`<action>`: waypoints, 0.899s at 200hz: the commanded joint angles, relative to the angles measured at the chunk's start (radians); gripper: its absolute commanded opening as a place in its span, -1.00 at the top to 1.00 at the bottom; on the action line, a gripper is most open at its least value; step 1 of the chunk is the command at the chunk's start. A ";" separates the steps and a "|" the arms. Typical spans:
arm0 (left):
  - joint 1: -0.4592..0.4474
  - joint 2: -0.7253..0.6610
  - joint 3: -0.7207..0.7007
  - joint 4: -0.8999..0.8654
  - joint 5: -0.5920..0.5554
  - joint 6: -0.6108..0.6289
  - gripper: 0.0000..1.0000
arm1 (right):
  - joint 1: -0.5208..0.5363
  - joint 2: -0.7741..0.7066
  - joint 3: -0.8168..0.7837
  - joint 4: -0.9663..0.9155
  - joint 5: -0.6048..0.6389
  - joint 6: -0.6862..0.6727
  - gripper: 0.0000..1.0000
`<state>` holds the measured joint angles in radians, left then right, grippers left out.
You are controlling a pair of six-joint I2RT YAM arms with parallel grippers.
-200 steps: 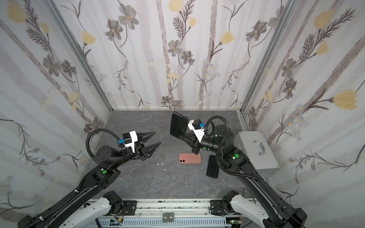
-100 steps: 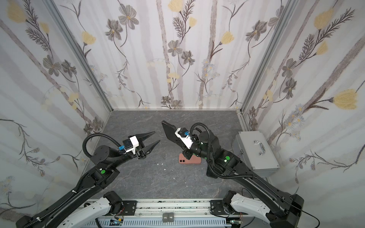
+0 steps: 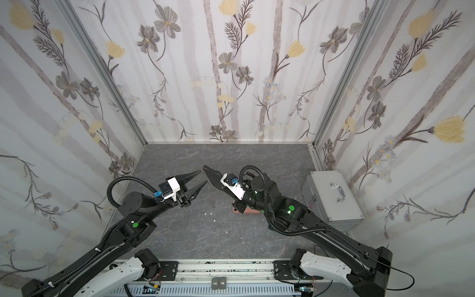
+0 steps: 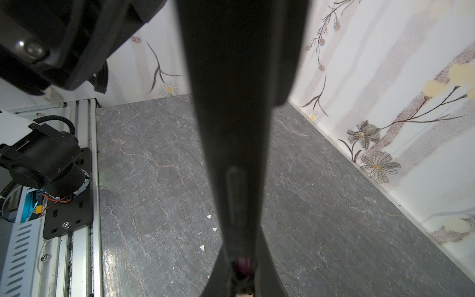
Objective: Take the phone out of the phone case
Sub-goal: Remove the phone case from the phone.
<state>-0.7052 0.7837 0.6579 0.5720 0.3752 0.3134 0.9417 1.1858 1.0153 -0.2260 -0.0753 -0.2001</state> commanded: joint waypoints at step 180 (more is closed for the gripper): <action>-0.002 0.018 0.002 0.054 -0.037 0.013 0.12 | 0.013 0.017 -0.015 0.061 0.015 -0.022 1.00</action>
<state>-0.7078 0.7948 0.6559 0.5919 0.3405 0.3145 0.9539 1.1984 0.9890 -0.2260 -0.0719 -0.2108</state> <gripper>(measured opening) 0.446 0.093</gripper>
